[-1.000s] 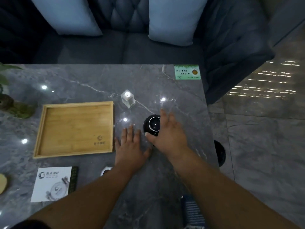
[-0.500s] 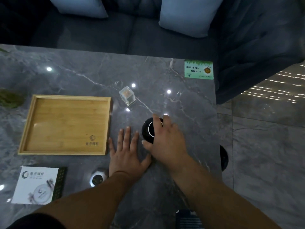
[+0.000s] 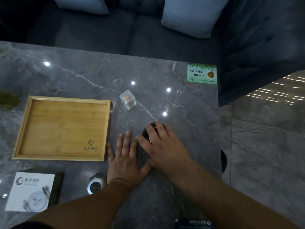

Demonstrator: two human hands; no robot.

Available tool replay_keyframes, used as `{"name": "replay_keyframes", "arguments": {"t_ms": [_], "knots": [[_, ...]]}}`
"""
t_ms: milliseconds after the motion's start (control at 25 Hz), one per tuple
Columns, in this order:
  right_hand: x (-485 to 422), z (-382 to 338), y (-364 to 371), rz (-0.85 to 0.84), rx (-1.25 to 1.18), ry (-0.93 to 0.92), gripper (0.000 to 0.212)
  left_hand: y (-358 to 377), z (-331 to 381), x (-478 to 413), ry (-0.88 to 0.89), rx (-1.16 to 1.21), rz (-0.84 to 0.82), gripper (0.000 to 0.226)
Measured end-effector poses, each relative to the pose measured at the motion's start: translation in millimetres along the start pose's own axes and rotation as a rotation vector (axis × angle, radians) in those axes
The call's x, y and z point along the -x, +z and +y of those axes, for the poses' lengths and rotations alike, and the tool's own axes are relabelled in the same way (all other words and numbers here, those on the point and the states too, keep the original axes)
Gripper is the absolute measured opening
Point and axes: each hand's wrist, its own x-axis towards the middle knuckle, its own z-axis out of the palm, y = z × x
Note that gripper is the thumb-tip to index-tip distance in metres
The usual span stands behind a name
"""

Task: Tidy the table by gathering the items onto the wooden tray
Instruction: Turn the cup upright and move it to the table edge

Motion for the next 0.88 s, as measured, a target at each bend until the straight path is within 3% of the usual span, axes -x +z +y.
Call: {"name": "replay_keyframes", "arguments": {"t_ms": [120,240,400,640,880], "knots": [[1.9,-3.4,-10.9,0.032,0.068,-0.163,0.031,1.3,-1.1,-1.5,0.007,0.002,-0.005,0.103],[-3.7,-12.7,-25.5,-0.136,0.069,-0.184,0.033,3.3,-2.1,-1.1,0.006,-0.020,-0.004,0.101],[-8.6,-23.9,-29.2,-0.373,0.002,-0.015,0.022,7.8,-4.6,-1.0,0.016,-0.025,0.016,0.103],[-17.5,-35.0,-21.0,-0.548,-0.070,0.142,0.027,9.1,-3.5,0.1,0.007,-0.038,0.010,0.103],[-26.3,-37.1,-19.6,-0.655,-0.057,0.173,0.028,5.8,-1.0,0.4,0.009,-0.061,-0.001,0.104]]}}
